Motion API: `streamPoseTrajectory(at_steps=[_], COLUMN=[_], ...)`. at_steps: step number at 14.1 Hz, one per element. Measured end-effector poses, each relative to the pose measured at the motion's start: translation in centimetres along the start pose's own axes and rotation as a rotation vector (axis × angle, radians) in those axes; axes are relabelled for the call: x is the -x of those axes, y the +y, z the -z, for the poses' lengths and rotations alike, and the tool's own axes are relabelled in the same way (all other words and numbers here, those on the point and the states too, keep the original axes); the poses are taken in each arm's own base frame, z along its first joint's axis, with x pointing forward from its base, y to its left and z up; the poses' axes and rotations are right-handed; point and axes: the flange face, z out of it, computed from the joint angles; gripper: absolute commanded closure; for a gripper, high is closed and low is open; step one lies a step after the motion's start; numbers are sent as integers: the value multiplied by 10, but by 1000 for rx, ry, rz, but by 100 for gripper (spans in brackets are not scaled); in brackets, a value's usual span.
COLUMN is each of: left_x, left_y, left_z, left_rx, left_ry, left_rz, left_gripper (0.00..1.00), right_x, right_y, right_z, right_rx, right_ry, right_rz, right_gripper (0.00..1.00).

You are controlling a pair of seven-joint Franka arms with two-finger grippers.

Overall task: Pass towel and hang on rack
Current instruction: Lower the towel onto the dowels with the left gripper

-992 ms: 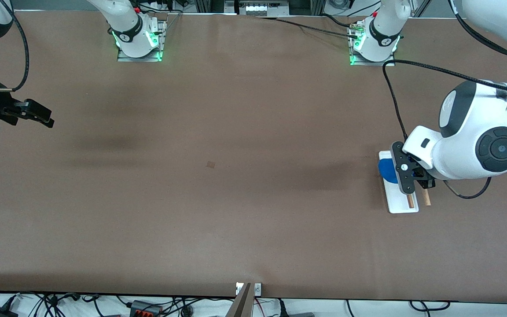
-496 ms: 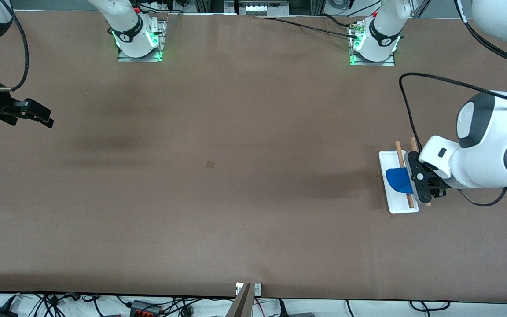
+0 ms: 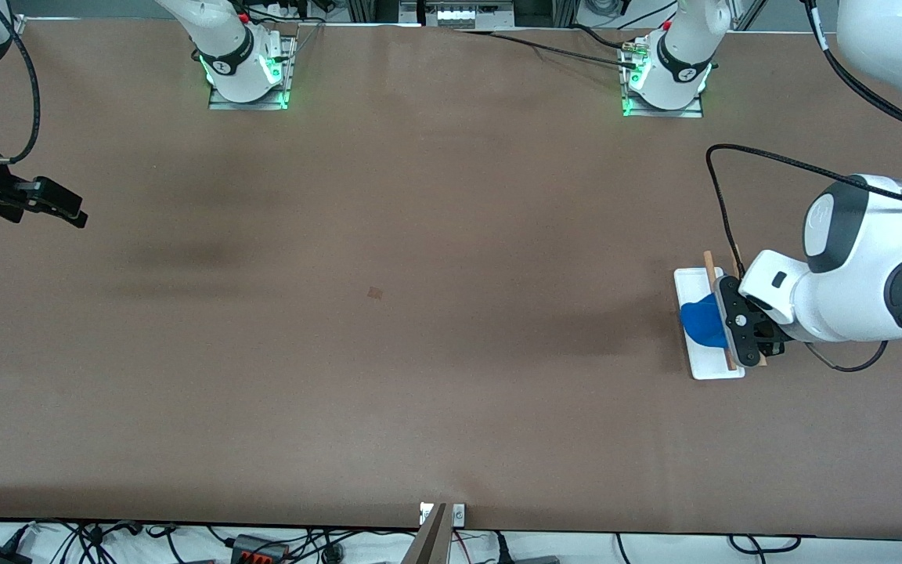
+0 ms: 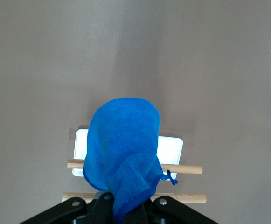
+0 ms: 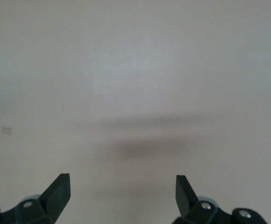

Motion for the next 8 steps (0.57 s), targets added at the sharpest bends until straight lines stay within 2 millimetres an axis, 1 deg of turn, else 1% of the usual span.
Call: streamPoseTrajectory(at_steps=[3, 6, 8], left_x=[10, 11, 9], left_y=[0, 1, 7], left_z=[5, 6, 11], left_rx=[-2, 1, 0], left_ry=[1, 0, 3], left_rz=[12, 18, 76], left_gripper=[100, 100, 100], right_x=[0, -1, -2], right_y=[-7, -11, -11], right_z=[-1, -4, -5], right_rx=[-1, -1, -1], right_ry=[-3, -8, -9], right_rz=[59, 86, 87], right_gripper=[0, 0, 0])
